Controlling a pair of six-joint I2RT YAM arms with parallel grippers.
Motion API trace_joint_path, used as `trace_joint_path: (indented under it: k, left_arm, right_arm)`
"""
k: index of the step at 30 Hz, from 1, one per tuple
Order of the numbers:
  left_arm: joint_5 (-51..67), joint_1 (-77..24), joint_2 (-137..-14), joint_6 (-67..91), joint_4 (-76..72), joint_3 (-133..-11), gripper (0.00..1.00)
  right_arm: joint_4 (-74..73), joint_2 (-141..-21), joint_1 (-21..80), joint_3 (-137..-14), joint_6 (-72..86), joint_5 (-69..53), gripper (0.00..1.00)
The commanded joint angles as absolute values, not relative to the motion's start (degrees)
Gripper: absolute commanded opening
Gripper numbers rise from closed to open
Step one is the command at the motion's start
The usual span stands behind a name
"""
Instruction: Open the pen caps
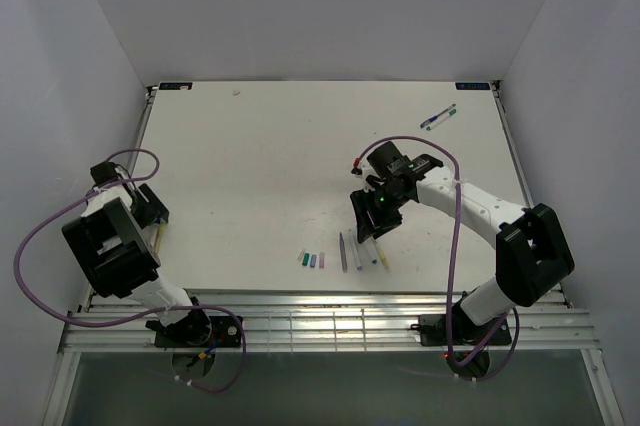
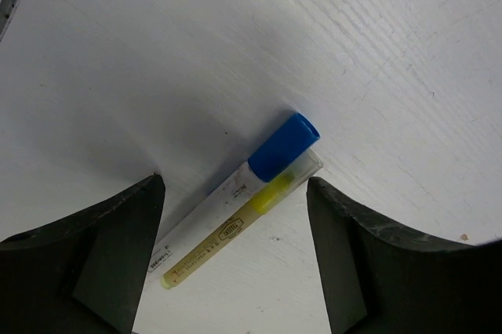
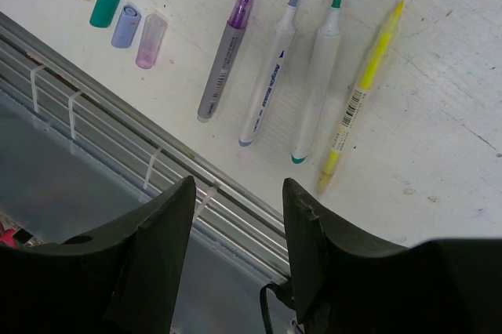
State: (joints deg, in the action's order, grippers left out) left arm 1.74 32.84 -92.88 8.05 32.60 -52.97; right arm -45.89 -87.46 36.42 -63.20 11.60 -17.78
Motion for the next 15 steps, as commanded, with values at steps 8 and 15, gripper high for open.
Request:
trace_joint_path:
  k: [8,15]
  left_arm:
    - [3.4,32.4,-92.6,9.1,36.0,-51.5,0.74]
    - [3.8,32.3,-92.8,10.1,36.6,-51.1,0.65]
  right_arm:
    - [-44.5,-84.6,36.8,-62.0,11.8,-17.9,0.55]
    - [-44.6,-85.0,37.1,-62.8,11.9,-17.8,0.55]
